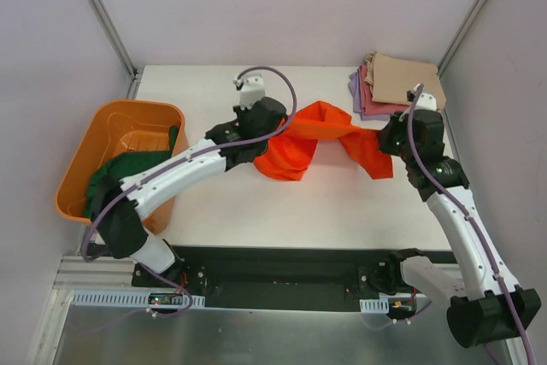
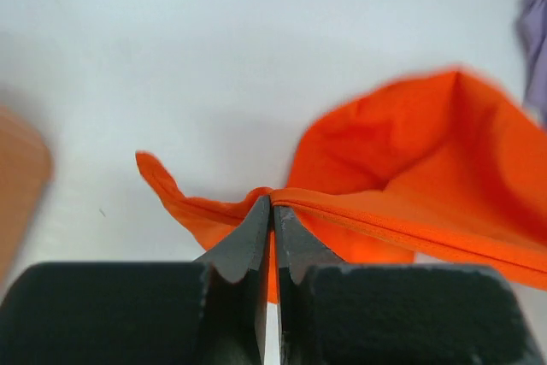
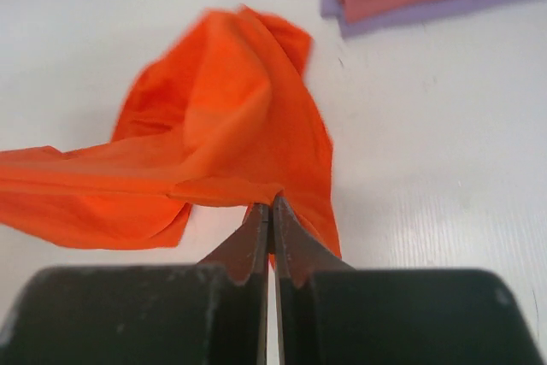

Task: Fold and stack the t-shirts
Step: Flatten out the tshirt

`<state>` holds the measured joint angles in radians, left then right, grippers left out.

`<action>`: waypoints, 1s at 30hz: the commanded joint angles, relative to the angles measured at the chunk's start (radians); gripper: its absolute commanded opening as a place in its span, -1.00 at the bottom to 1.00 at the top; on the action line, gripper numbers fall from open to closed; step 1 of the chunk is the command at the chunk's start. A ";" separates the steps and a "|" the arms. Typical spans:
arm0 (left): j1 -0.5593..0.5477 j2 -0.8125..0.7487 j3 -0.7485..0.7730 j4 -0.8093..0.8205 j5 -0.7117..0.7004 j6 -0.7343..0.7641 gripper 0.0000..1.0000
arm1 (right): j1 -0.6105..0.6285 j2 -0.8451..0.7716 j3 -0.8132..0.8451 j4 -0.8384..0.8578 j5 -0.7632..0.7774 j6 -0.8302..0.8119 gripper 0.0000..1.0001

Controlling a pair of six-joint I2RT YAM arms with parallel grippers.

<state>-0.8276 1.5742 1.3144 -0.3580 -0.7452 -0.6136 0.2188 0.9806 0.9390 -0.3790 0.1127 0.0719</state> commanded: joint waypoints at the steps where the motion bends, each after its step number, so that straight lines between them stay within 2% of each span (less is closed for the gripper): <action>1: 0.001 -0.155 0.124 0.023 -0.347 0.311 -1.00 | 0.001 -0.089 0.184 0.040 -0.102 -0.099 -0.99; 6: 0.001 -0.342 0.103 0.403 -0.245 0.690 -1.00 | 0.002 -0.129 0.371 -0.015 -0.252 -0.147 -0.99; 12: -0.001 -0.434 0.219 0.441 -0.131 0.837 -1.00 | 0.002 -0.108 0.628 -0.098 -0.427 -0.175 -0.98; 15: 0.001 -0.422 0.282 0.441 -0.117 0.890 -1.00 | 0.002 -0.067 0.736 -0.144 -0.427 -0.219 -0.99; 18: 0.005 -0.376 0.339 0.467 -0.120 0.943 -1.00 | 0.002 0.002 0.828 -0.188 -0.447 -0.253 -0.99; 21: 0.036 -0.300 0.390 0.476 -0.109 0.957 -1.00 | 0.002 0.091 0.912 -0.231 -0.357 -0.291 -0.99; 25: 0.158 -0.151 0.483 0.420 -0.068 0.881 -1.00 | -0.002 0.229 0.986 -0.251 -0.214 -0.385 -0.99; 27: 0.229 -0.071 0.543 0.363 0.002 0.836 -1.00 | -0.015 0.295 1.021 -0.242 -0.153 -0.423 -0.99; 30: 0.284 0.074 0.707 0.297 0.052 0.859 -1.00 | -0.025 0.420 1.110 -0.215 -0.119 -0.478 -0.99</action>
<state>-0.6460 1.5249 1.8370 0.0139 -0.6975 0.2356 0.2329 1.2850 1.9354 -0.5995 -0.1974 -0.2775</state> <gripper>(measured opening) 0.006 0.013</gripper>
